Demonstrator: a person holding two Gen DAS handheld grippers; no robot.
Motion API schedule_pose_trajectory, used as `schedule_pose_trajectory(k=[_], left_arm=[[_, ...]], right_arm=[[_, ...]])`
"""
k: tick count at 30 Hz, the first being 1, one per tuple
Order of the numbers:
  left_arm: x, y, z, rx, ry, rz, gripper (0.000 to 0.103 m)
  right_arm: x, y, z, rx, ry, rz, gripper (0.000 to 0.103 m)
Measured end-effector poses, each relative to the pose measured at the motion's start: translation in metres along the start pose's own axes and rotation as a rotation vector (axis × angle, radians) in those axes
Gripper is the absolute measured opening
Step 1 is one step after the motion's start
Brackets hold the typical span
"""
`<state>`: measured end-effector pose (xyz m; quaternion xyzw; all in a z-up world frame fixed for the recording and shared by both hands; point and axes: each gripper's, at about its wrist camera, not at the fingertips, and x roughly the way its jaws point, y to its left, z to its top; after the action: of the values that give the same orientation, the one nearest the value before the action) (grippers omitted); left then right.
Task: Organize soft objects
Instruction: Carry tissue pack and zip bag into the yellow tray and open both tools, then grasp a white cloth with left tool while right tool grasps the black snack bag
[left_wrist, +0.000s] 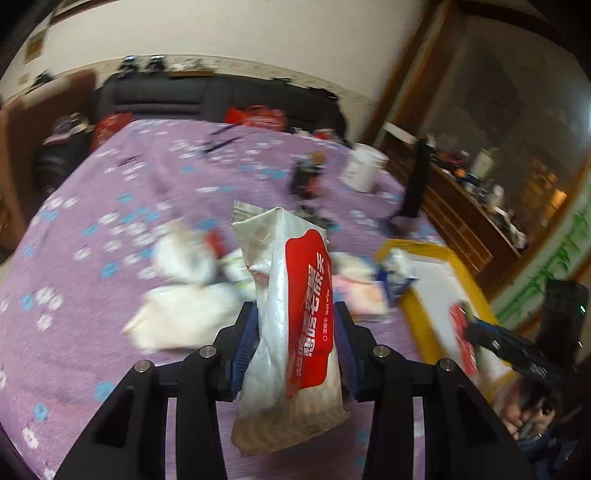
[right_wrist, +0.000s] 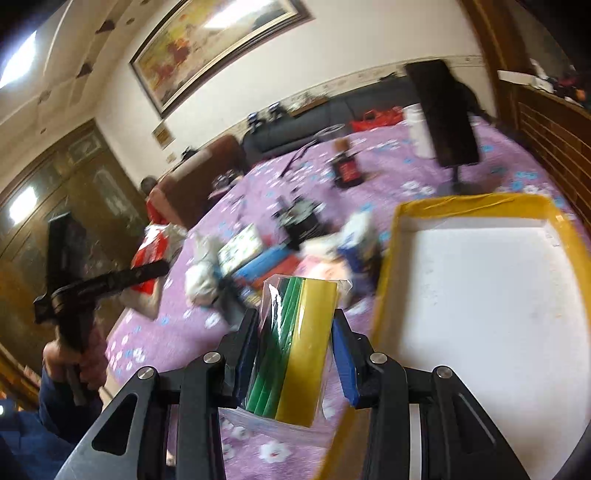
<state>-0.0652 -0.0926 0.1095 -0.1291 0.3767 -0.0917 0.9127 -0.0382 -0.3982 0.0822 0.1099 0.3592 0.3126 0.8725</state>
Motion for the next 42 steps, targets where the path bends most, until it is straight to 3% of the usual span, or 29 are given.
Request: schedule_pose_trajectory(k=[6,13,23,30,32,36,42], left_arm=[[0.034,-0.078,0.018,0.096,0.060,-0.134,0.040],[0.107,-0.167,0.026,0.168,0.185,-0.228,0.040],[0.215,-0.194,0.023,0.128,0.352,-0.169,0.040],[0.226,-0.195,0.022,0.135,0.357,-0.146,0.040],[0.227,-0.196,0.022,0.143,0.356,-0.146,0.046],[0.217,-0.195,0.025,0.140,0.333,-0.156,0.048],[0.178,-0.186,0.027,0.143,0.262,-0.193,0.051]], right_arm=[[-0.015,-0.053,0.032,0.114,-0.026,-0.087,0.042],[-0.008,-0.115,0.067,0.258,0.025,-0.095,0.042],[0.034,-0.166,0.085,0.339,0.145,-0.188,0.042],[0.043,-0.174,0.085,0.313,0.176,-0.251,0.044],[0.040,-0.173,0.086,0.302,0.168,-0.277,0.046],[0.031,-0.168,0.087,0.296,0.139,-0.292,0.057],[0.008,-0.141,0.088,0.288,0.079,-0.235,0.058]])
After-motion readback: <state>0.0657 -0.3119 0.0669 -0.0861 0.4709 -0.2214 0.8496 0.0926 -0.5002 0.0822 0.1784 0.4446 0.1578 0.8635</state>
